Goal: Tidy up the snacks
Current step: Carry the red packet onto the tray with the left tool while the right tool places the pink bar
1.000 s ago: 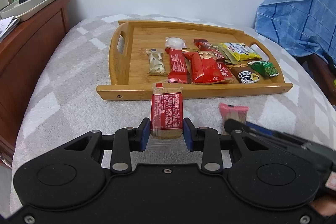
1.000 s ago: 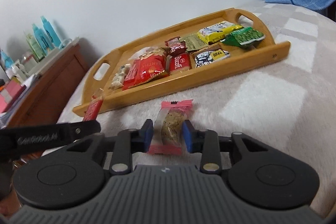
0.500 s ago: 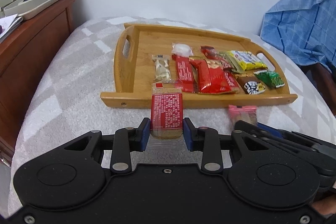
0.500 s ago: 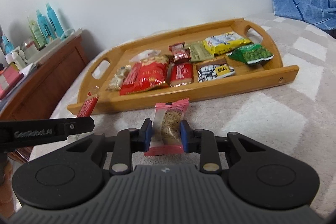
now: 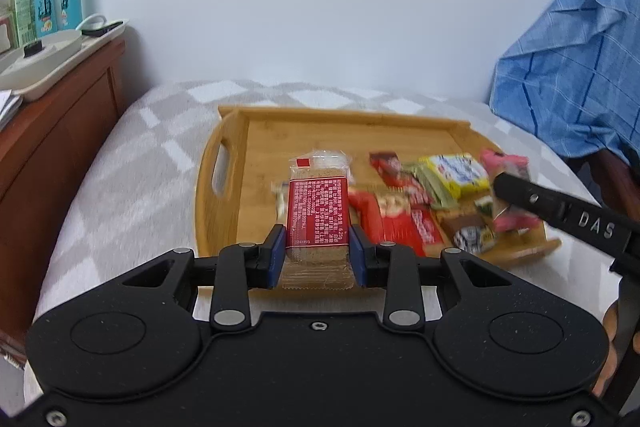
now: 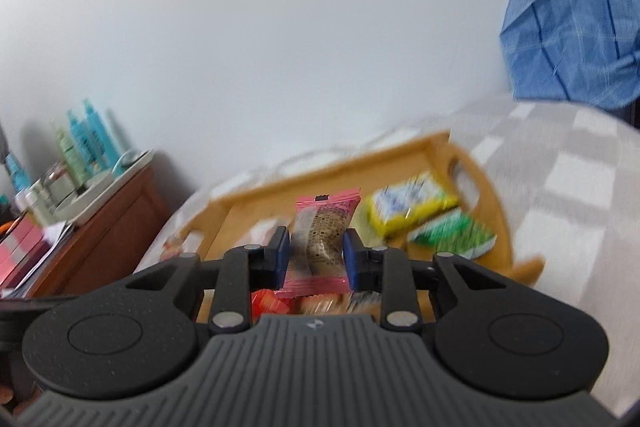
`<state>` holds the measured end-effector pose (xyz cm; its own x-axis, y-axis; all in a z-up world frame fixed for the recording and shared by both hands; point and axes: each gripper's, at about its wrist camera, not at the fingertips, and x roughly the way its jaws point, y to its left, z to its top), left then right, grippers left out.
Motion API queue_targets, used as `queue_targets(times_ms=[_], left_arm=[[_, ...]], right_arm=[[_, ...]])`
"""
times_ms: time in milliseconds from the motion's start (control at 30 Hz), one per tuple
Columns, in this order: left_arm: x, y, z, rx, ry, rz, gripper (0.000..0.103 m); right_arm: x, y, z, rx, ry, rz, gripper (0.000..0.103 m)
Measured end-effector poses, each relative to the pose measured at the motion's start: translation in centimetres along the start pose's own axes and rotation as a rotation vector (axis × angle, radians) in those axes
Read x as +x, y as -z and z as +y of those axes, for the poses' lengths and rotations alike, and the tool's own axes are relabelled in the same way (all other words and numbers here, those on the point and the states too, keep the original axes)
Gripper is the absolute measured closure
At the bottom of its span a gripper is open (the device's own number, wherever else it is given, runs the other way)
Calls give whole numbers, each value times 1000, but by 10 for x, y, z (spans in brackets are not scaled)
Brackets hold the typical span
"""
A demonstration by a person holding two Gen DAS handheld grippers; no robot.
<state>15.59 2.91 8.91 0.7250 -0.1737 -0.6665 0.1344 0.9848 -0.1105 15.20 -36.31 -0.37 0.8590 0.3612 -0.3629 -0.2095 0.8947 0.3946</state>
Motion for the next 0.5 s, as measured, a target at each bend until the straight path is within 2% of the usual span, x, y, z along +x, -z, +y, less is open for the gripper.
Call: queue_targets(times_ms=[400, 500], left_arm=[[44, -49, -2, -18, -16, -27, 71], [57, -61, -4, -36, -10, -25, 71]], right_arm=[[38, -50, -28, 19, 55, -100, 71], [47, -59, -36, 43, 37, -108, 71]])
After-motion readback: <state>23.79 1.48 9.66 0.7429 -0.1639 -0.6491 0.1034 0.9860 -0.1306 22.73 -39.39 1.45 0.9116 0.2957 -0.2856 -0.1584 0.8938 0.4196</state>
